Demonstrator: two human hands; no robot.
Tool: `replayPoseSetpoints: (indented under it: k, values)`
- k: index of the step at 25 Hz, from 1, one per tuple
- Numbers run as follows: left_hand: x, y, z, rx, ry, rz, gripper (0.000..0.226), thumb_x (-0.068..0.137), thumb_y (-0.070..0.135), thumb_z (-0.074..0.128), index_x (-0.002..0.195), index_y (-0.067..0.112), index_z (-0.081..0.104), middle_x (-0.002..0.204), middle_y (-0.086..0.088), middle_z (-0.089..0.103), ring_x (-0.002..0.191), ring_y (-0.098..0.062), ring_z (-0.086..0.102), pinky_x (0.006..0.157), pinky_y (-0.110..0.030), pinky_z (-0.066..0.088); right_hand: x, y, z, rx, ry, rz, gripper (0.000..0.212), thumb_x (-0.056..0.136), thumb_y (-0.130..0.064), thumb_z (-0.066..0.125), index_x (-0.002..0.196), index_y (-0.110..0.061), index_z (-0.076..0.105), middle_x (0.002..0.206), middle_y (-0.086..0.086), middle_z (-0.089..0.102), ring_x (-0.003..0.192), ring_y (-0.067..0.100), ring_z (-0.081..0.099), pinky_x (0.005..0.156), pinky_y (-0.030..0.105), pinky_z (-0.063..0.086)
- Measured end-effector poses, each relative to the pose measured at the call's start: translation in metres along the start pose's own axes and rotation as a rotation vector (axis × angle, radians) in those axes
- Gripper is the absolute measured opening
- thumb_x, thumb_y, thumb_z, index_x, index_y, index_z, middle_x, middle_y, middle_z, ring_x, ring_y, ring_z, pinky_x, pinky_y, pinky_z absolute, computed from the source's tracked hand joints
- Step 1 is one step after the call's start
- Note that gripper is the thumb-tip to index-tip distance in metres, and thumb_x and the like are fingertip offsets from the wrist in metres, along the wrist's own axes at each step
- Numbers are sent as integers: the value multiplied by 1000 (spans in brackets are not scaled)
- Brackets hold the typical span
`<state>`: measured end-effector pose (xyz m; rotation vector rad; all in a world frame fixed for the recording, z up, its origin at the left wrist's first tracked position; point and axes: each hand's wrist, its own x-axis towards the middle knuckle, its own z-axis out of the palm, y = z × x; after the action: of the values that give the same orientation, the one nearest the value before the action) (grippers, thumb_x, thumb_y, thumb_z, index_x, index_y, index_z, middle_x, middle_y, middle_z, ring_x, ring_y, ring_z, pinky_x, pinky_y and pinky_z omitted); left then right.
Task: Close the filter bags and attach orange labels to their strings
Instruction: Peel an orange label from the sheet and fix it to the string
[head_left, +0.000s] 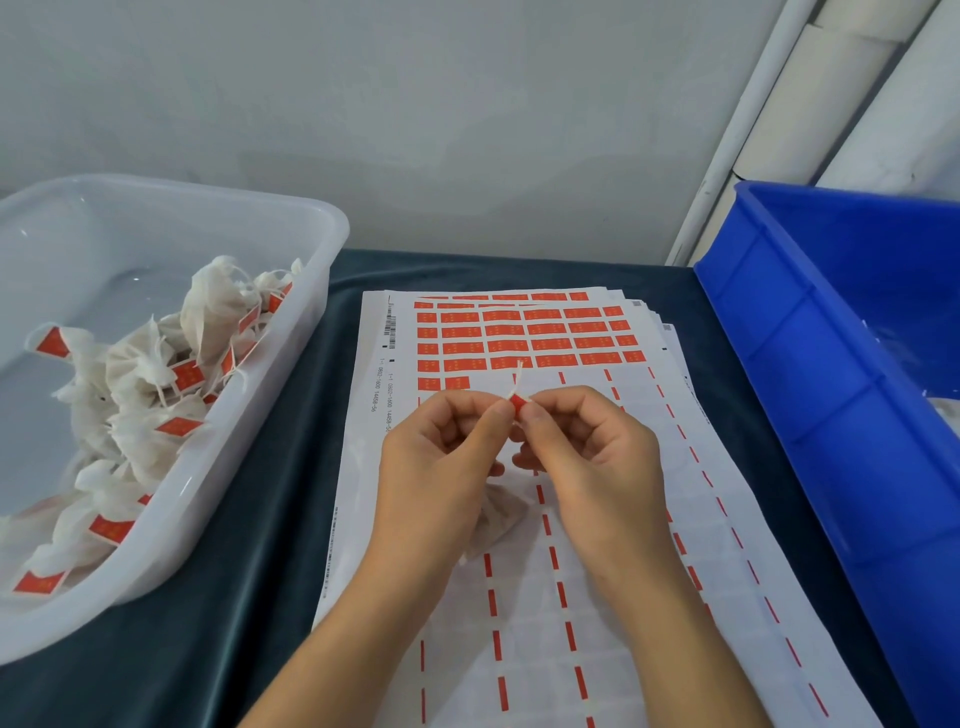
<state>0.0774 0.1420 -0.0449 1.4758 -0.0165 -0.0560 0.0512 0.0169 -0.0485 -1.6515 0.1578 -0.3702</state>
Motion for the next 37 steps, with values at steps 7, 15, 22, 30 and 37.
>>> replayPoseSetpoints:
  k: [7, 15, 22, 30, 37]
  values:
    - [0, -1, 0, 74, -61, 17, 11, 96, 31, 72, 87, 28, 78, 81, 4, 76, 70, -10, 68, 67, -19, 59, 2, 1, -3, -11, 27, 20, 5, 97, -32, 71, 100, -31, 75, 98, -15, 75, 99, 11, 71, 85, 34, 62]
    - [0, -2, 3, 137, -55, 28, 12, 96, 29, 72, 86, 34, 78, 84, 9, 77, 79, -11, 72, 74, -25, 62, 2, 2, -3, -18, 16, -2, 8, 97, -25, 71, 92, -29, 75, 88, -15, 75, 92, 5, 70, 78, 12, 56]
    - [0, -2, 2, 154, -66, 39, 17, 96, 23, 73, 85, 34, 79, 83, 9, 77, 80, -9, 73, 75, -26, 61, 2, 5, -2, -16, 37, 32, 8, 98, -28, 70, 92, -28, 75, 87, -14, 74, 92, 6, 70, 77, 18, 60]
    - [0, -4, 1, 206, -52, 47, 21, 97, 22, 70, 82, 35, 76, 80, 8, 75, 77, -11, 71, 72, -25, 62, 1, 1, -1, -18, 7, 66, 7, 98, -25, 69, 92, -24, 73, 87, -10, 73, 92, 11, 70, 83, 31, 63]
    - [-2, -4, 2, 226, -49, 34, 18, 99, 20, 67, 83, 25, 75, 80, 7, 74, 77, -12, 70, 75, -31, 63, -1, 0, 1, -79, 2, 45, 8, 99, -28, 68, 93, -26, 72, 86, -14, 72, 90, 7, 69, 80, 24, 61]
